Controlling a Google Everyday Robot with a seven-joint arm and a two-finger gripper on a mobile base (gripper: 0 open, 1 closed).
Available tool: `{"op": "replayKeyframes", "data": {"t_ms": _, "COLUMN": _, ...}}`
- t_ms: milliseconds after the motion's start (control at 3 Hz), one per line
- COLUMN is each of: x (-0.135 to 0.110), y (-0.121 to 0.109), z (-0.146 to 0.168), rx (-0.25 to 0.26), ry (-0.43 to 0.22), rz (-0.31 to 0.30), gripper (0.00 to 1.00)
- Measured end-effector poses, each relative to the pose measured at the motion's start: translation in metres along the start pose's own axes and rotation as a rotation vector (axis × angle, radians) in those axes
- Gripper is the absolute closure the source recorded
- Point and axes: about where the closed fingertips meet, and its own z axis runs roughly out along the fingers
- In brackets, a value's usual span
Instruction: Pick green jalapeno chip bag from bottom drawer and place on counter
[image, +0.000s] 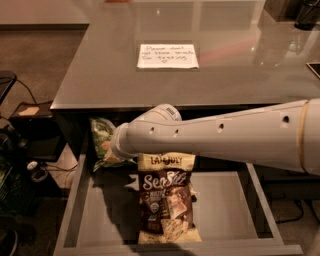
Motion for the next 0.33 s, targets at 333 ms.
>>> {"op": "replayKeyframes", "data": {"t_ms": 333, "x": -0.0088, "y": 0.0029, "z": -0.0409, "rx": -0.021, "ry": -0.028, "rz": 0.006, "gripper": 1.00}}
